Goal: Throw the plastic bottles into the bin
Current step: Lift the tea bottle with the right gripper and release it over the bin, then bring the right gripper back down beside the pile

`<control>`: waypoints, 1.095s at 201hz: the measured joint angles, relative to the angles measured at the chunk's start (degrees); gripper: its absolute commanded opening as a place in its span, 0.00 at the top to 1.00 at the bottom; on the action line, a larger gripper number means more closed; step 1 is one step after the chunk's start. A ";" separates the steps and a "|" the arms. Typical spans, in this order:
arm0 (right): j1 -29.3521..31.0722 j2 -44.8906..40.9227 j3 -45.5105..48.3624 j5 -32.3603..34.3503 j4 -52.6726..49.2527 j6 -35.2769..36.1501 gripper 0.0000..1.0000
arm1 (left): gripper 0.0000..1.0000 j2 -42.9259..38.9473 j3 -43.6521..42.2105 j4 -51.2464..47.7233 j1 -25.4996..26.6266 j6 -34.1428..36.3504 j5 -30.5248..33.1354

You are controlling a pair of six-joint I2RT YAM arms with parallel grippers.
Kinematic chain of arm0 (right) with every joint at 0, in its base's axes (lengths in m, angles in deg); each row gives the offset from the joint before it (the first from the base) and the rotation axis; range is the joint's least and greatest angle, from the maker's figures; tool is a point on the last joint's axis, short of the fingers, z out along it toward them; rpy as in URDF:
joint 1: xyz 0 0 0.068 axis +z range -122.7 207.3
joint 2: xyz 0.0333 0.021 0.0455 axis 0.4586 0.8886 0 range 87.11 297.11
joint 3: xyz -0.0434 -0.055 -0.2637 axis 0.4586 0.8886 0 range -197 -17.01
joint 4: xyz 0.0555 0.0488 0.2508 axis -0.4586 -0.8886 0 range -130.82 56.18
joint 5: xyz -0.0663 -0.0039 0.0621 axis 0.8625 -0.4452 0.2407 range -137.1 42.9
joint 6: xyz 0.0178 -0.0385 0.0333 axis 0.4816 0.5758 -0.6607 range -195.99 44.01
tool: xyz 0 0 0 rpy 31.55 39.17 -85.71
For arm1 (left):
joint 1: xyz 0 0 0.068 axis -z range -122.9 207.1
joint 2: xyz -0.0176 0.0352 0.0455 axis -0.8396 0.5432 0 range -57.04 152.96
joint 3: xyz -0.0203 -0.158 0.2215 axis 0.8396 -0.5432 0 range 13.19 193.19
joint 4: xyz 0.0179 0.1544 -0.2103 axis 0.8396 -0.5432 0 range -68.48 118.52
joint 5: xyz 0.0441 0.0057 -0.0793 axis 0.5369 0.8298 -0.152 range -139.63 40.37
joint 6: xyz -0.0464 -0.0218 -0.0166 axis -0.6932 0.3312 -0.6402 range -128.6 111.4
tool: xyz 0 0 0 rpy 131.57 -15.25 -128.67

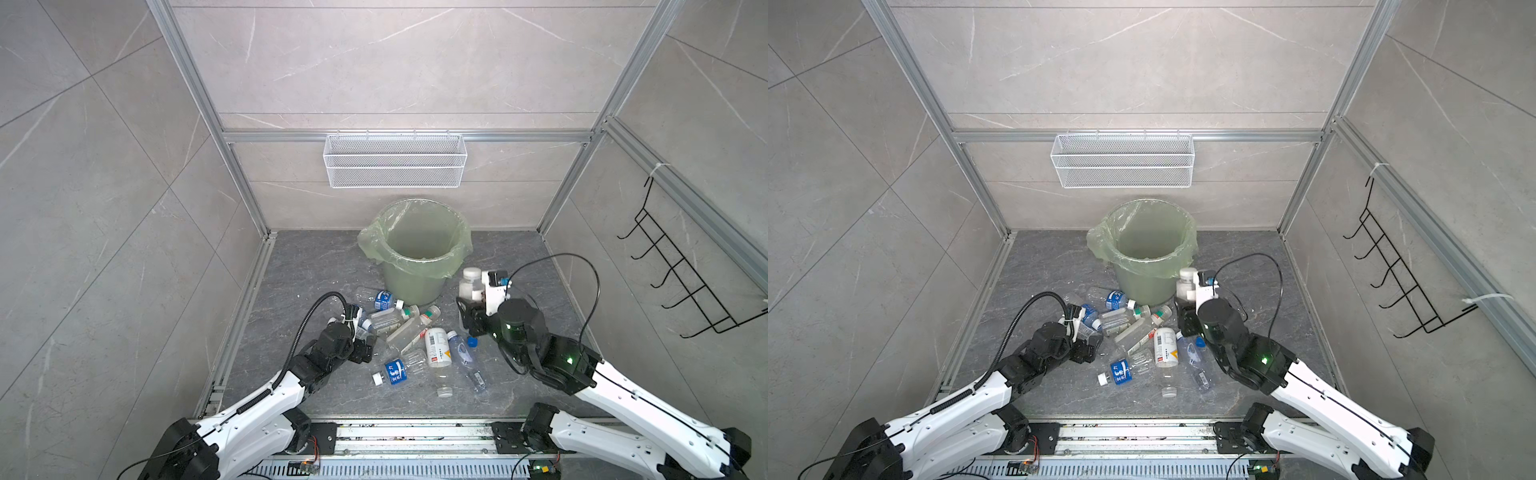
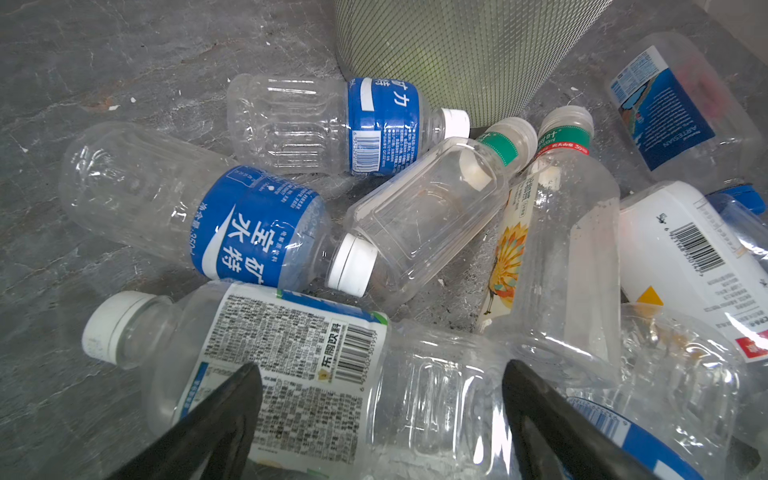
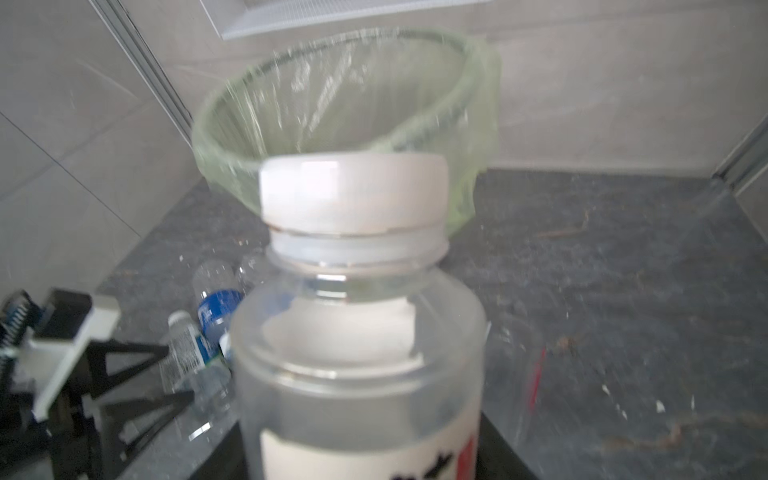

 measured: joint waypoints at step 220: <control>-15.45 20.09 -23.96 -11.04 -4.11 -0.24 0.01 | 0.00 -0.87 2.36 0.07 0.00 -2.05 3.04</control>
